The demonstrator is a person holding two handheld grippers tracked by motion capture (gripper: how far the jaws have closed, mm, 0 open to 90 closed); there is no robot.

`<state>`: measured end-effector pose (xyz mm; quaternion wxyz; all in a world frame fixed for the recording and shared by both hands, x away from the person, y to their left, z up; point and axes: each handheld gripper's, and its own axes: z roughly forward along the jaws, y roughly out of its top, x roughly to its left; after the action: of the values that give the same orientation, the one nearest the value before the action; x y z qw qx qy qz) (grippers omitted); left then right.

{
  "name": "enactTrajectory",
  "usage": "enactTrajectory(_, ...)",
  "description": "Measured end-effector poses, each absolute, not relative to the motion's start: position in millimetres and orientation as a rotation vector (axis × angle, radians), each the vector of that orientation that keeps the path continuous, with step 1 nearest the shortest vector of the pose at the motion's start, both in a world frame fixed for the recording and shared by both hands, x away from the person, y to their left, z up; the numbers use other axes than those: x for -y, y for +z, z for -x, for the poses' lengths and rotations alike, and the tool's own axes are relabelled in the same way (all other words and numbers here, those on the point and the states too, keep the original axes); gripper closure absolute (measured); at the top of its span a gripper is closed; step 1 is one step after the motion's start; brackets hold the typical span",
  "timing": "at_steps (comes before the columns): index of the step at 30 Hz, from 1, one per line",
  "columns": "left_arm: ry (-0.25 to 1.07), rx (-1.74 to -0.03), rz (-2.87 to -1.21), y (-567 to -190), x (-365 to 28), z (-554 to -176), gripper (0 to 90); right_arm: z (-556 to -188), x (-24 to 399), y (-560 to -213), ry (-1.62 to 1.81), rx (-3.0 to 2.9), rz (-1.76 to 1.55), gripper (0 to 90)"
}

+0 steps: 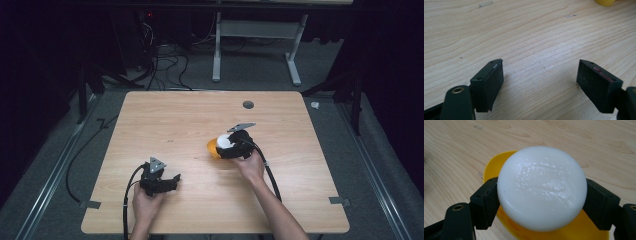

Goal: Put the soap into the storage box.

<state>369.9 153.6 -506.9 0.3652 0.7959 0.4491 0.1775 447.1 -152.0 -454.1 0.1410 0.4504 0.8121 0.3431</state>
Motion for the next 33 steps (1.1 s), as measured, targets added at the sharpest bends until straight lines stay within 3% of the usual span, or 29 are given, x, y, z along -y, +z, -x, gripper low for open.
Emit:
enactTrajectory(9,0.459,-1.156,-2.048,-507,-153,-370,22.2,-443,157,-445,1.062,-2.313,-1.278,19.6)
enactTrajectory(33,0.470,-1.153,-2.058,-507,-152,-370,22.2,-420,198,-396,1.194,-2.160,-1.229,23.2)
